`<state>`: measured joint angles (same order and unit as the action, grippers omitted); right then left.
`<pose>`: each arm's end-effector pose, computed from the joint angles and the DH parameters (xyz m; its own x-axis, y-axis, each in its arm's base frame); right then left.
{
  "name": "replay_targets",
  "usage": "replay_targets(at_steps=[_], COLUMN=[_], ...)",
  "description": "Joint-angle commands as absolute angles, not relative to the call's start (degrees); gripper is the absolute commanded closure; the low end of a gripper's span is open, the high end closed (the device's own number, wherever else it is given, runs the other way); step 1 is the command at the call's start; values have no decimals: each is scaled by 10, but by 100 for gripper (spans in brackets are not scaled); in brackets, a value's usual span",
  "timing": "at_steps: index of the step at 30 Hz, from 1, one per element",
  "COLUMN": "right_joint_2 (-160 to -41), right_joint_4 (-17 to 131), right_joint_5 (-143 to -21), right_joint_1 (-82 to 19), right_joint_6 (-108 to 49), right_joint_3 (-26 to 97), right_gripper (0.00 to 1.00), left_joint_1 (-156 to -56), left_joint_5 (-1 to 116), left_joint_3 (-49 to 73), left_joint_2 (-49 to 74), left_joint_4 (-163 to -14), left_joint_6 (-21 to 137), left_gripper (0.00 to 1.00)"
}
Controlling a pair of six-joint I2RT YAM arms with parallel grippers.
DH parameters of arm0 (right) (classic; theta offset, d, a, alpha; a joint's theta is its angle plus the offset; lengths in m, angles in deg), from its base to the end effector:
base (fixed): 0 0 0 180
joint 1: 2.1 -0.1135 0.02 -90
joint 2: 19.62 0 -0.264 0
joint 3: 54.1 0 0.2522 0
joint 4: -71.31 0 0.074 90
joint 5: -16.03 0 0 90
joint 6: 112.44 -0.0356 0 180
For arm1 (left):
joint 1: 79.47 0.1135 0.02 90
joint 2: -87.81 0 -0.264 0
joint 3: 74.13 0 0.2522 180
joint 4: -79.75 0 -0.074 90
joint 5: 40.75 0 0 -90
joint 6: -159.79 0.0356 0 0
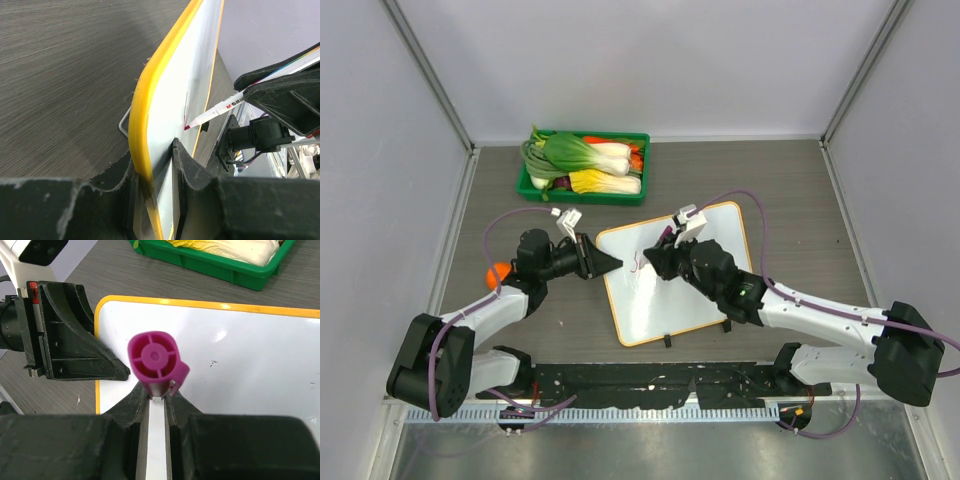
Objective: Write a sentence on the whiteboard
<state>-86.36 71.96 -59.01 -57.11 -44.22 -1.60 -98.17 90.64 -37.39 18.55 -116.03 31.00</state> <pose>0.1598 0.2123 0.2685 -0.3654 0.1031 -0.9251 -0.5514 0.7768 0.3043 0.2156 -0.0978 0.1958 -0.7391 -0.2460 -0.6271 0.4840 0.4535 -0.7484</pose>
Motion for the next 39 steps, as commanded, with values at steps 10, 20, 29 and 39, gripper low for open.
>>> replay_targets(at_steps=[10,20,29,39], right_joint_2=[-851,-866,-882,-869], right_joint_4=[708,728,735,735], right_joint_5=[-503,-502,-503,-535], right_joint_1=[-569,-569,-569,-569], right_joint_6=[-431,-428,-436,-436], right_joint_3=[-11,8,20,23], right_gripper=[99,99,99,99], left_joint_1=[-983,-983,-983,-983], left_joint_5=[832,833,834,834], left_joint_3=[-392,-393,-393,-392], left_joint_2=[171,171,170,173], left_joint_4=[-1117,-1116,-1118,-1117], left_joint_6=[404,403,404,405], left_gripper=[100,100,100,100])
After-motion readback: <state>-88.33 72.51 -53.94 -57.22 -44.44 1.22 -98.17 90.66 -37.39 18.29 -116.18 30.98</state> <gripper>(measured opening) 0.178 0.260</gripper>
